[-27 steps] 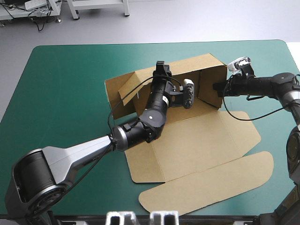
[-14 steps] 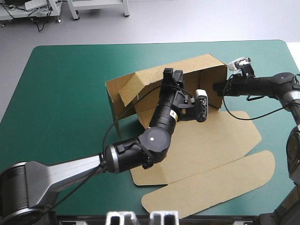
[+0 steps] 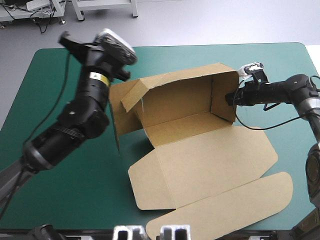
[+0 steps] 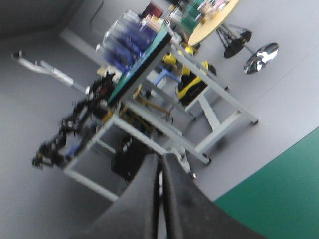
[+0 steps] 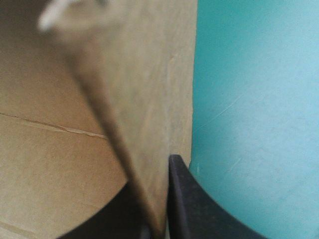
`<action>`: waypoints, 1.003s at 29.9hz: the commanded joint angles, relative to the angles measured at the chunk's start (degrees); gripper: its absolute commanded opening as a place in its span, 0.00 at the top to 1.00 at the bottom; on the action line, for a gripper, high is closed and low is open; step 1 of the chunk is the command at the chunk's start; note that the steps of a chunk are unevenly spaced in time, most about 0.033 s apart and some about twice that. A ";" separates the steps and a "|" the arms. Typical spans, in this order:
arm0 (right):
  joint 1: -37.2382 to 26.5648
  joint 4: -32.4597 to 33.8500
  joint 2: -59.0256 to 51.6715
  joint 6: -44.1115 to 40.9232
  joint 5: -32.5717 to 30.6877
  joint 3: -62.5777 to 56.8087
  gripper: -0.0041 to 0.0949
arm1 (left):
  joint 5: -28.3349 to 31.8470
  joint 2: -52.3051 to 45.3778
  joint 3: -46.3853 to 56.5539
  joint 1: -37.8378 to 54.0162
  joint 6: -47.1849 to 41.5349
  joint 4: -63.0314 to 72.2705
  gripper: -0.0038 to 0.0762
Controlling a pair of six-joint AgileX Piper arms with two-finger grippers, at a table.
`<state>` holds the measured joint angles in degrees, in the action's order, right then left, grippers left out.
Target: Fold the box
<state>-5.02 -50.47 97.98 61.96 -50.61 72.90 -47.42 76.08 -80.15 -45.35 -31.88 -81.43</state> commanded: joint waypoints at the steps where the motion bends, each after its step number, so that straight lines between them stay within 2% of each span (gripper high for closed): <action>1: 4.34 4.11 -6.42 -10.72 1.95 0.99 0.96 | 0.02 -6.22 -1.72 8.78 -0.26 8.28 0.94; 4: 8.45 10.23 -9.49 -22.85 3.93 0.99 0.96 | 0.11 -9.71 -1.72 17.56 2.38 18.74 0.94; 6: 11.46 15.01 -10.97 -30.50 3.55 0.99 0.96 | 0.11 -11.89 -1.57 23.52 7.62 26.20 0.94; 11: 18.59 25.09 -11.87 -42.88 1.25 1.89 0.96 | -0.10 -17.34 2.16 35.36 17.78 39.80 0.94; 15: 21.61 33.47 -11.21 -51.82 1.70 4.37 0.96 | 1.18 -22.43 8.71 39.30 19.08 46.43 0.94; 17: 21.69 36.69 -9.86 -56.31 0.02 7.16 0.96 | 1.20 -25.11 12.84 39.54 19.16 49.67 0.94; 19: 21.69 39.57 -7.48 -58.97 -3.69 10.96 0.96 | 1.34 -27.28 16.50 39.44 19.16 53.29 0.94; 23: 21.69 40.44 -1.23 -58.88 -10.06 18.30 0.96 | 1.63 -30.32 23.17 39.44 19.16 58.38 0.94; 30: 21.69 40.81 9.89 -58.07 -14.23 29.31 0.96 | 2.74 -28.69 27.98 39.44 23.64 66.64 0.94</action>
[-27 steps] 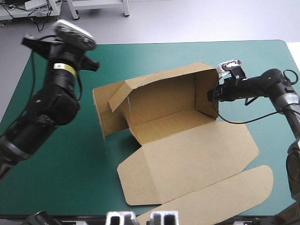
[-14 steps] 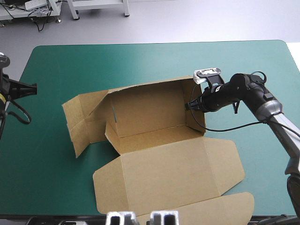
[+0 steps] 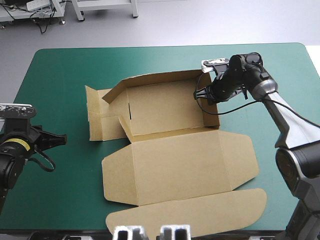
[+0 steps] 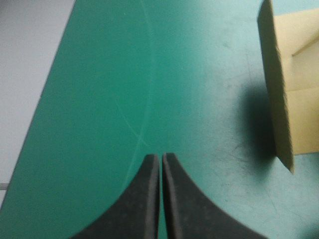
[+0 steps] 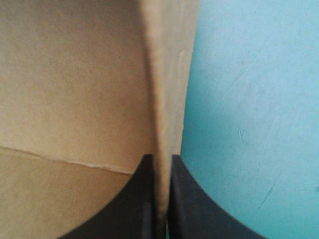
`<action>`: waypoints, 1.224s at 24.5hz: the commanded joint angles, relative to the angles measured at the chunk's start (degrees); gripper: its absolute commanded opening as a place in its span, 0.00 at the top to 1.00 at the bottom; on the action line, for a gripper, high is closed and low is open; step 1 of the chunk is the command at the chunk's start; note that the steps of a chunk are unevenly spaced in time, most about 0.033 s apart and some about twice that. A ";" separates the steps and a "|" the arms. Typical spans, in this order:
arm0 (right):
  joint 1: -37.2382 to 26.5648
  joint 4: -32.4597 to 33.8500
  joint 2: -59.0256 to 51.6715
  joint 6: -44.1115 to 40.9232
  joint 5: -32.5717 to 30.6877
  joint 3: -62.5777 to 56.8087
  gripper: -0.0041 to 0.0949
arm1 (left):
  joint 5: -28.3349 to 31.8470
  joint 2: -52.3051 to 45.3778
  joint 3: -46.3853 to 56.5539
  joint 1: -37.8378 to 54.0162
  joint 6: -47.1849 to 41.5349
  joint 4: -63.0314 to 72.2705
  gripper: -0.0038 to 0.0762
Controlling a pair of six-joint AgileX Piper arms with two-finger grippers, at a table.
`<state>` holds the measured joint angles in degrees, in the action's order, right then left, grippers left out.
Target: Fold the box
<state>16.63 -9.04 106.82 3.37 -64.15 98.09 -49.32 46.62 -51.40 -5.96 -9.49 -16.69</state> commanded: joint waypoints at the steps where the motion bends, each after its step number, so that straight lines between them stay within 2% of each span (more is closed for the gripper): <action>1: 0.04 -0.62 2.29 1.15 -0.84 5.10 0.96 | 4.92 1.11 -0.76 0.04 1.60 2.43 0.94; 5: 0.04 0.48 5.19 1.39 -0.73 7.10 0.89 | 5.21 2.77 -0.76 0.04 3.19 4.80 0.94; 10: 0.04 5.42 5.31 -1.04 -1.39 8.24 0.56 | 7.53 5.51 -0.76 0.04 4.66 8.95 0.94; 12: 0.04 6.16 5.12 -1.04 -2.54 9.55 0.48 | 9.73 6.84 -0.76 0.15 4.43 10.20 0.94; 16: 0.04 6.14 4.61 -0.77 -7.17 14.76 0.47 | 11.36 10.53 -2.35 0.15 4.43 11.65 0.94; 18: 0.04 6.12 4.02 -0.77 -7.43 17.93 0.47 | 11.80 13.03 -4.15 0.15 4.43 12.39 0.93; 22: 0.04 4.31 -0.69 -4.83 -7.43 20.95 0.47 | 14.80 18.93 -10.77 6.84 7.42 24.17 0.93; 24: 0.04 4.30 -2.45 -5.26 -7.43 20.80 0.47 | 13.14 21.03 -13.18 12.83 14.76 34.01 0.93; 26: 0.04 3.57 -4.00 -5.35 -7.43 20.80 0.47 | 8.70 23.72 -14.87 23.16 25.51 49.06 0.93; 27: 0.04 3.57 -4.14 -5.47 -7.43 20.80 0.47 | 5.75 24.94 -15.08 28.22 29.93 56.57 0.93; 30: 0.04 4.20 -2.86 -5.49 -7.43 20.80 0.49 | -8.69 28.25 -15.06 42.71 41.14 75.35 0.93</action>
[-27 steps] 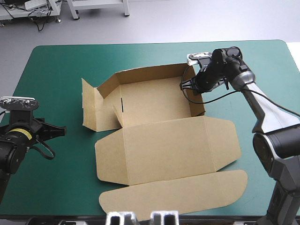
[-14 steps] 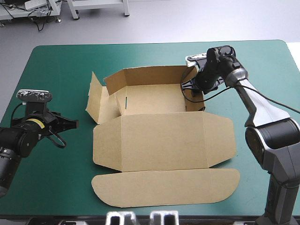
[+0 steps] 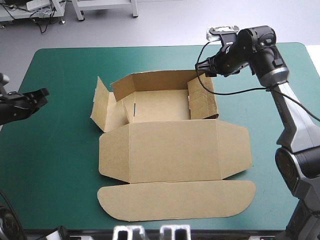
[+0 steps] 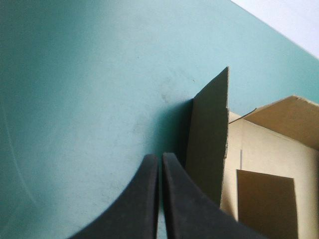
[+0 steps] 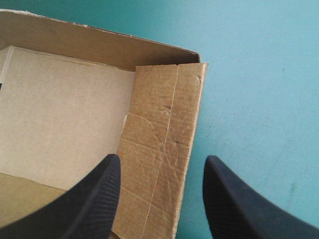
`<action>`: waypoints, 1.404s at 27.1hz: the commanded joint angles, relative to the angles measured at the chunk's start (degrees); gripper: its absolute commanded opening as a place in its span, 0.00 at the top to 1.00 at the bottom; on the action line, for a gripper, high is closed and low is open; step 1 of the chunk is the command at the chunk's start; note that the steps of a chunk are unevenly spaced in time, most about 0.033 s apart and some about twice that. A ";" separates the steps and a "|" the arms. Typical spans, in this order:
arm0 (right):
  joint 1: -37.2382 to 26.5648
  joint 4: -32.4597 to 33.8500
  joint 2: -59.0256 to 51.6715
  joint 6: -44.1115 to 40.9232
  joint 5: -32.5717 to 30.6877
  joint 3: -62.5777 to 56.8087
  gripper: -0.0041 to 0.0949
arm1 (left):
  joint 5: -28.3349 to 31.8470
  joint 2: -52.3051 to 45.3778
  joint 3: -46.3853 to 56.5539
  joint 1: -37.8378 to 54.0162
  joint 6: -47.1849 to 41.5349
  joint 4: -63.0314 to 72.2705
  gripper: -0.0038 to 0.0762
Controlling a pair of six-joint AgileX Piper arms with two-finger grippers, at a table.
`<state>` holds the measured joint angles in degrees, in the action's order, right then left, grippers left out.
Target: Fold the box
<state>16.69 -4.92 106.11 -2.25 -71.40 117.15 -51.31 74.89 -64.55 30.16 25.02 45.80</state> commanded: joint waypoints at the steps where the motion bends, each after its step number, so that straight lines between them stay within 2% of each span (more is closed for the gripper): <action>1: -0.02 0.15 -1.26 0.14 -0.18 1.74 0.49 | -9.55 0.41 -1.91 9.12 8.23 15.15 0.93; 2: -0.13 0.15 0.44 0.14 -0.18 1.74 0.49 | -11.95 0.52 -1.91 11.17 9.35 16.83 0.93; 10: -1.97 -0.62 9.94 0.14 -0.18 1.74 0.49 | -12.52 0.52 -1.91 11.75 9.35 18.23 0.94; 15: -4.23 -7.10 11.50 2.72 -0.18 1.74 0.50 | -12.15 0.52 -1.91 11.75 9.35 18.23 0.94; 17: -4.53 -9.30 12.75 4.40 -0.18 1.74 0.58 | -13.25 0.52 -1.91 11.75 9.35 18.23 0.94; 18: -4.53 -9.81 13.25 4.82 -0.18 1.74 0.65 | -14.75 0.52 -1.91 11.75 9.66 18.23 0.94; 21: -4.53 -11.90 14.67 5.09 -0.18 1.74 0.98 | -17.30 0.52 -1.91 11.75 10.63 17.98 0.94; 26: -4.89 -14.36 14.45 5.26 -0.18 2.36 0.98 | -17.32 0.52 -1.81 11.75 10.63 14.92 0.94; 32: -8.35 -22.45 9.87 5.38 -0.18 6.98 0.98 | -16.12 0.80 -1.03 11.75 10.63 12.01 0.94; 38: -10.14 -21.04 2.93 6.32 -0.18 9.76 0.98 | -15.88 4.38 -1.03 11.75 10.93 15.42 0.94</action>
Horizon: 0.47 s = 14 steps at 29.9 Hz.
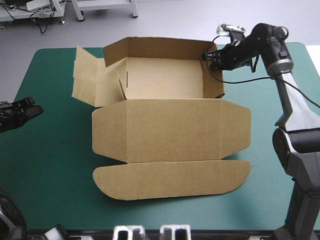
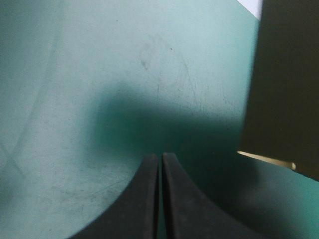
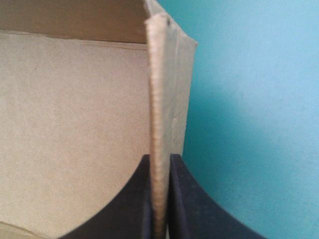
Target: Fold the box
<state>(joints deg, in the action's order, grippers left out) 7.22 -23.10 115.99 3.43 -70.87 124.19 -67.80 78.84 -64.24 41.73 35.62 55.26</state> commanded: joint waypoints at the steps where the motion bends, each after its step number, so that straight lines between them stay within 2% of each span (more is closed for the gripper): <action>1: -0.84 -2.85 -7.88 0.72 -0.71 2.97 0.98 | 0.36 1.15 -1.34 0.17 0.86 7.38 0.94; 7: -1.30 -3.80 -13.92 1.06 -0.71 2.95 0.98 | -4.72 5.25 -1.67 -0.49 5.52 19.05 0.94; 14: -1.30 -5.00 -19.12 1.11 -0.71 2.95 0.98 | -6.20 5.75 -4.04 -8.15 7.29 23.17 0.94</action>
<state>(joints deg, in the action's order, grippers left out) 6.33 -24.83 101.57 4.72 -71.32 125.21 -68.60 86.57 -65.34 36.86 42.40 72.38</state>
